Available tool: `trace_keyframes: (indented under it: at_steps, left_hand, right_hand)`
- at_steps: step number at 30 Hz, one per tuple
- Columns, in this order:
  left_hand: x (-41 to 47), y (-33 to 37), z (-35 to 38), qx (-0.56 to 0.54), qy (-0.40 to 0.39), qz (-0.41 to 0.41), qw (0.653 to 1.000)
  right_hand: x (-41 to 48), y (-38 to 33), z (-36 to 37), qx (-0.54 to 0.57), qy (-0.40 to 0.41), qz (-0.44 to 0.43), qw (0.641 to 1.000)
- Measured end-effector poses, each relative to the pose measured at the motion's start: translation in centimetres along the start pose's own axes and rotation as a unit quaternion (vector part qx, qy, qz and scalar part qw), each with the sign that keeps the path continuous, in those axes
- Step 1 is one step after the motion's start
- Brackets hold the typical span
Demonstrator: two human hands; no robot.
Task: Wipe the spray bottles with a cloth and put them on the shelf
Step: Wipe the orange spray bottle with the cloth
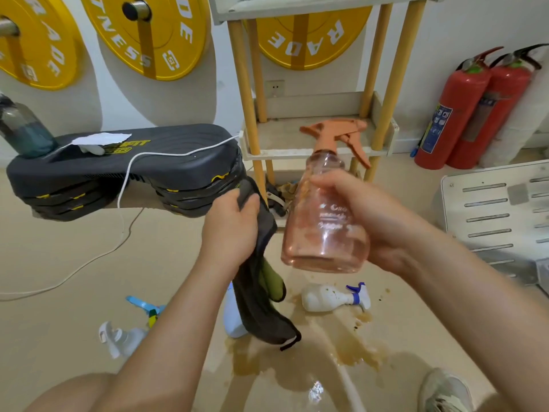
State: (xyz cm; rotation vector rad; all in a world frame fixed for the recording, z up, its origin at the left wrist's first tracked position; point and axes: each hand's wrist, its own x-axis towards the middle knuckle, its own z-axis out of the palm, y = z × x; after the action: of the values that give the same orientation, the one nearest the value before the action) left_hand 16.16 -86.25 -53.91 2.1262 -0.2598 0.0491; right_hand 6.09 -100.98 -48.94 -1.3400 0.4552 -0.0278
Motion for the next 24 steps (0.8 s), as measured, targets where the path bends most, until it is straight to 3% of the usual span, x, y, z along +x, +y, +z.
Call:
trace_keyframes:
  at_steps: [2,4,7,10,13,16,19,22,24]
  left_hand:
    - [-0.2,1.0,-0.2,-0.13,0.011,-0.023,0.991]
    - [-1.1,2.3,0.2,-0.183,-0.009,-0.007,0.983]
    - [-3.4,3.6,1.0,-0.069,-0.102,0.112,0.986]
    - [-5.1,3.3,0.6,0.039,-0.182,0.233,0.954]
    - [-6.0,3.2,-0.6,0.012,-0.173,0.307,0.936]
    - [-5.9,2.5,-0.6,-0.021,-0.112,0.328,0.938]
    - [-5.6,2.4,0.4,0.019,-0.047,0.289,0.956]
    - [-4.8,2.2,1.0,0.073,-0.097,0.16,0.98]
    - [-4.0,2.6,0.1,-0.087,-0.17,0.01,0.981]
  right_hand:
    - [-0.1,1.2,1.0,-0.041,-0.008,0.027,0.999]
    - [-0.1,2.7,2.3,-0.028,0.002,0.03,0.999]
    - [0.6,3.8,2.8,0.082,0.065,0.014,0.994]
    - [1.5,3.6,1.6,0.167,0.147,0.027,0.975]
    - [2.1,3.5,0.4,0.213,0.163,0.044,0.962]
    - [1.8,3.7,0.5,0.199,0.153,0.045,0.967]
    - [1.2,3.9,1.2,0.18,0.123,0.004,0.976]
    - [0.6,3.5,2.8,0.064,0.09,-0.069,0.992]
    - [0.6,3.5,3.5,-0.019,0.086,-0.12,0.989]
